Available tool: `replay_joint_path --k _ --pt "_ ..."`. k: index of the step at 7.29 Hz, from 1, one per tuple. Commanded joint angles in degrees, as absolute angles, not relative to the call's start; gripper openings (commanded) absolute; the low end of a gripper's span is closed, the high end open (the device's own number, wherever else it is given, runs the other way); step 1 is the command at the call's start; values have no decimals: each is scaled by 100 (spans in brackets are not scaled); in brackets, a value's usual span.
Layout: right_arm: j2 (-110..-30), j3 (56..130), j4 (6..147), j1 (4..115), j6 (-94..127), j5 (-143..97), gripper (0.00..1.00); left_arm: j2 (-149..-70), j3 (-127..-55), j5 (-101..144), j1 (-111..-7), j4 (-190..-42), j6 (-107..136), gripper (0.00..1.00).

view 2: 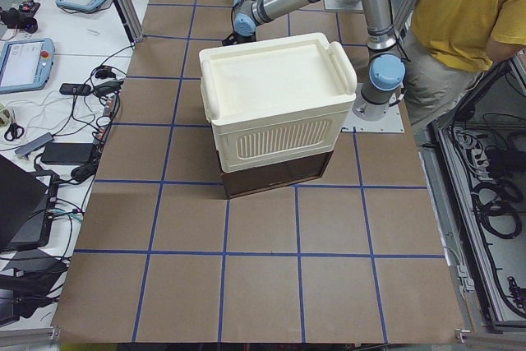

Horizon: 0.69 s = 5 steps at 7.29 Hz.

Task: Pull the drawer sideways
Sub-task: 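Keep pulling the drawer farther out with the left gripper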

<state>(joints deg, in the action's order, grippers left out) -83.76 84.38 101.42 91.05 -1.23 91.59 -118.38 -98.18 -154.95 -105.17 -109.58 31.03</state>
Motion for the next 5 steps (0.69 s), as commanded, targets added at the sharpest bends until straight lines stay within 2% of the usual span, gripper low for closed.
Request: replay_joint_path --k 1,5 --pt "-8376 8437 10143 9105 -123 9158 100 -11839 -9817 -15504 -10573 -10951 3094 32" --pt "-8376 8437 10143 9105 -123 9167 100 -11882 -9809 -15504 -10696 -10934 3102 32"
